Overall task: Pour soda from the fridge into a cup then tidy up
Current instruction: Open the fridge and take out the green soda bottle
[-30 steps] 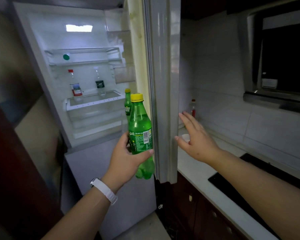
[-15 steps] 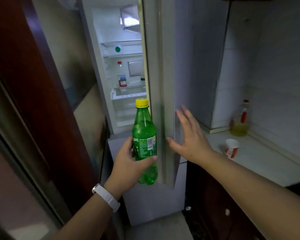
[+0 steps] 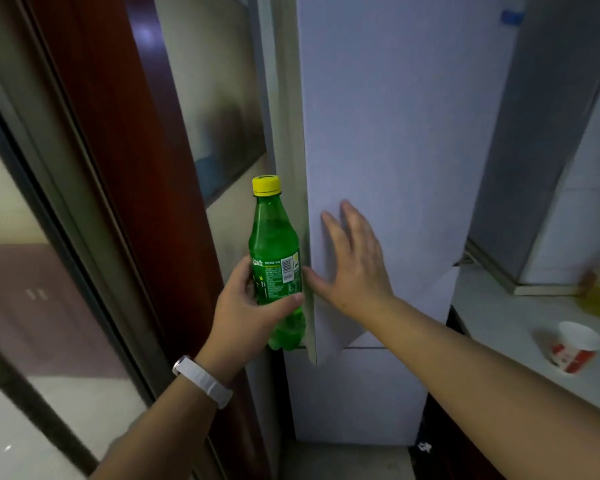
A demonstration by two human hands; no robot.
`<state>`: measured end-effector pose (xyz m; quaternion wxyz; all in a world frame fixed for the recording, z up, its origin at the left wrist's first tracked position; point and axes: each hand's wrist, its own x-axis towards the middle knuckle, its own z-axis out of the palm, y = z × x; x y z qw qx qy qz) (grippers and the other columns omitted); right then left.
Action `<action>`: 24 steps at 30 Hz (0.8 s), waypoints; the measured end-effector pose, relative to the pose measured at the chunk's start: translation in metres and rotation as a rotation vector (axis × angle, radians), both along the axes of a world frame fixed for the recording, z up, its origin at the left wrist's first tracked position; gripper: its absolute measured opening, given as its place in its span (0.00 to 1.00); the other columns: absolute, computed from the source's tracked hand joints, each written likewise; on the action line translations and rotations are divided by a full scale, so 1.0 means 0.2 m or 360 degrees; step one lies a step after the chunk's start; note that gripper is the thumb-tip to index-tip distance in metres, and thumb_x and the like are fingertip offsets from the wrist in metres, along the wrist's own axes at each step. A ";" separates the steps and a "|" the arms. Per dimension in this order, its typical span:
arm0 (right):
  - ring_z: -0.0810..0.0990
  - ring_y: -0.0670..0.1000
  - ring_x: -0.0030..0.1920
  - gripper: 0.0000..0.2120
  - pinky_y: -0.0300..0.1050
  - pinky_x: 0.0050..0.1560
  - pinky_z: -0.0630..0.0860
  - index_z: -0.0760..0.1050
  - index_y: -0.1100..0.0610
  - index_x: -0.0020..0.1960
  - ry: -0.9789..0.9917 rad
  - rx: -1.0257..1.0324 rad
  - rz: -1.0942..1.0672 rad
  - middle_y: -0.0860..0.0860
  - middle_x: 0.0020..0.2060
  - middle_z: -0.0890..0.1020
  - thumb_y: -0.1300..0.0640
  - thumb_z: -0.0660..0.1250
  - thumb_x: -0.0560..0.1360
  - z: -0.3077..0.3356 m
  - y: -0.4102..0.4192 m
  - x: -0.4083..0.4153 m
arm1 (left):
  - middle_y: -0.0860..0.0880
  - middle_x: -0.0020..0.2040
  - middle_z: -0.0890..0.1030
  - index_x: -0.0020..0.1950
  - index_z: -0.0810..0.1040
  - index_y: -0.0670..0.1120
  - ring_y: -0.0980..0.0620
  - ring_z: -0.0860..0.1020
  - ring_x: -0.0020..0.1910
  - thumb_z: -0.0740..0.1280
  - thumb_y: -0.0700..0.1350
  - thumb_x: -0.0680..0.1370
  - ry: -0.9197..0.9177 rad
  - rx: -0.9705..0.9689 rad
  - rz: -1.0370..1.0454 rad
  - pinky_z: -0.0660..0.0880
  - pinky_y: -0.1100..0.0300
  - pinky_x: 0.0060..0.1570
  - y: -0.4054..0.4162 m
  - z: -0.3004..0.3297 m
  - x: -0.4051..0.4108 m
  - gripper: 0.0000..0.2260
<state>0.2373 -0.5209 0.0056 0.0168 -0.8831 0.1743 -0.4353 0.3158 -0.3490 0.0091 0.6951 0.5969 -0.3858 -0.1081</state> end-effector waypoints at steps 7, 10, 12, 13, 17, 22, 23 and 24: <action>0.53 0.59 0.75 0.40 0.56 0.72 0.54 0.53 0.53 0.77 0.0004 -0.0091 0.0007 0.60 0.76 0.55 0.35 0.60 0.72 -0.04 -0.10 0.24 | 0.52 0.47 0.85 0.57 0.76 0.46 0.55 0.84 0.46 0.75 0.27 0.67 0.0000 -0.0012 0.0116 0.79 0.65 0.43 -0.02 0.02 0.15 0.24; 0.54 0.60 0.75 0.39 0.57 0.72 0.54 0.55 0.53 0.77 0.0047 -0.0166 0.0033 0.60 0.76 0.55 0.35 0.60 0.73 -0.04 -0.17 0.32 | 0.49 0.50 0.85 0.58 0.76 0.46 0.51 0.84 0.49 0.76 0.28 0.67 0.0052 -0.0039 0.0135 0.80 0.61 0.45 -0.07 0.01 0.25 0.24; 0.55 0.61 0.74 0.37 0.60 0.71 0.57 0.57 0.53 0.76 0.0061 -0.0263 0.0043 0.59 0.75 0.55 0.36 0.60 0.73 -0.03 -0.23 0.36 | 0.48 0.51 0.85 0.58 0.77 0.47 0.49 0.84 0.50 0.76 0.29 0.67 0.0093 -0.0064 0.0141 0.81 0.57 0.46 -0.10 0.00 0.30 0.24; 0.56 0.61 0.73 0.37 0.60 0.71 0.58 0.58 0.53 0.75 0.0072 -0.0312 0.0036 0.58 0.75 0.55 0.36 0.60 0.73 -0.02 -0.27 0.39 | 0.48 0.51 0.85 0.57 0.77 0.48 0.49 0.84 0.50 0.76 0.29 0.67 0.0107 -0.0074 0.0147 0.82 0.56 0.47 -0.12 0.00 0.33 0.24; 0.56 0.62 0.73 0.37 0.63 0.70 0.58 0.58 0.53 0.75 0.0129 -0.0483 -0.0032 0.59 0.74 0.56 0.40 0.67 0.72 0.00 -0.41 0.47 | 0.49 0.51 0.85 0.57 0.77 0.49 0.49 0.84 0.50 0.78 0.31 0.67 0.0109 -0.0075 0.0117 0.82 0.55 0.48 -0.19 0.01 0.43 0.24; 0.57 0.63 0.72 0.39 0.64 0.70 0.60 0.61 0.55 0.75 0.0124 -0.0493 -0.0137 0.63 0.74 0.61 0.46 0.72 0.70 0.01 -0.56 0.55 | 0.53 0.49 0.85 0.58 0.76 0.49 0.53 0.84 0.47 0.76 0.31 0.67 0.0071 -0.0046 0.0114 0.80 0.62 0.43 -0.27 0.02 0.55 0.24; 0.57 0.63 0.72 0.39 0.64 0.69 0.60 0.61 0.55 0.75 0.0127 -0.0487 -0.0148 0.64 0.74 0.61 0.46 0.73 0.69 0.01 -0.58 0.56 | 0.53 0.48 0.85 0.59 0.76 0.49 0.53 0.84 0.47 0.76 0.30 0.67 0.0079 -0.0042 0.0119 0.79 0.63 0.42 -0.29 0.02 0.57 0.25; 0.57 0.62 0.72 0.39 0.64 0.69 0.59 0.61 0.54 0.75 0.0137 -0.0481 -0.0160 0.63 0.74 0.62 0.47 0.73 0.69 0.01 -0.61 0.58 | 0.53 0.48 0.85 0.60 0.76 0.48 0.53 0.84 0.47 0.76 0.30 0.67 0.0093 -0.0039 0.0119 0.79 0.63 0.42 -0.31 0.01 0.59 0.25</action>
